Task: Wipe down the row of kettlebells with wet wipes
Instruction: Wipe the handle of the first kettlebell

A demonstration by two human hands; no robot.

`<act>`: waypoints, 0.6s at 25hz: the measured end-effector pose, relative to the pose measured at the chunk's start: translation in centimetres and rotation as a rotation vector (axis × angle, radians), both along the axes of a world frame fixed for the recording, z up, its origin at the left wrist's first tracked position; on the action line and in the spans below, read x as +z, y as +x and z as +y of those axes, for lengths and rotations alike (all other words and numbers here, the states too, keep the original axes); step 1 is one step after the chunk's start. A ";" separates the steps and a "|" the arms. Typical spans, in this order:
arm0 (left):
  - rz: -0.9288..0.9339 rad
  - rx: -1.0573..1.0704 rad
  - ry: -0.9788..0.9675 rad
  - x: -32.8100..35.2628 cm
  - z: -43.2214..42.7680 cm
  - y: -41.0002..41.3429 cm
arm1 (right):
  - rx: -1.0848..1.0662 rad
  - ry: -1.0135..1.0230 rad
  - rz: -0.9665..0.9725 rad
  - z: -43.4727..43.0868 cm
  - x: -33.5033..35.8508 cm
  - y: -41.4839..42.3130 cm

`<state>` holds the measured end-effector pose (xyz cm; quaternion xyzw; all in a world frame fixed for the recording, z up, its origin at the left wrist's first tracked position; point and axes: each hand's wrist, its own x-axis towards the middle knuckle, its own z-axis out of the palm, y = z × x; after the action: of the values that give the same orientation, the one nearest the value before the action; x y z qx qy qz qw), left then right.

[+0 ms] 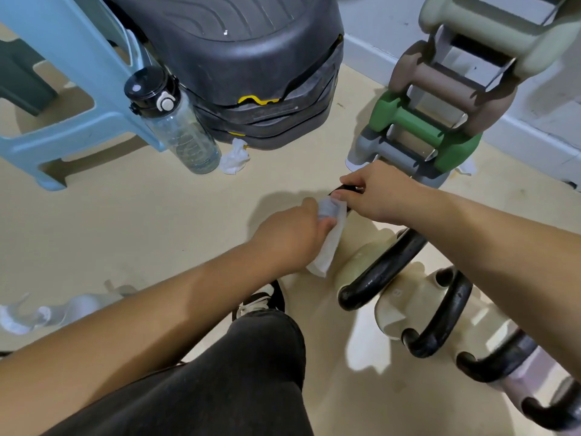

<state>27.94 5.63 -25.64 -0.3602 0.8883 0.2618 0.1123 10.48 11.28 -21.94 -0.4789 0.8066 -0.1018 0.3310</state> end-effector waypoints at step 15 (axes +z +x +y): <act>0.120 -0.009 -0.046 -1.4 0.2 2.5 | -0.039 -0.050 -0.006 0.1 0.1 0.2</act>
<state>30.41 5.81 -27.00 -0.3422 0.9008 0.2621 0.0518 10.69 11.40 -21.86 -0.4707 0.8121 -0.1297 0.3195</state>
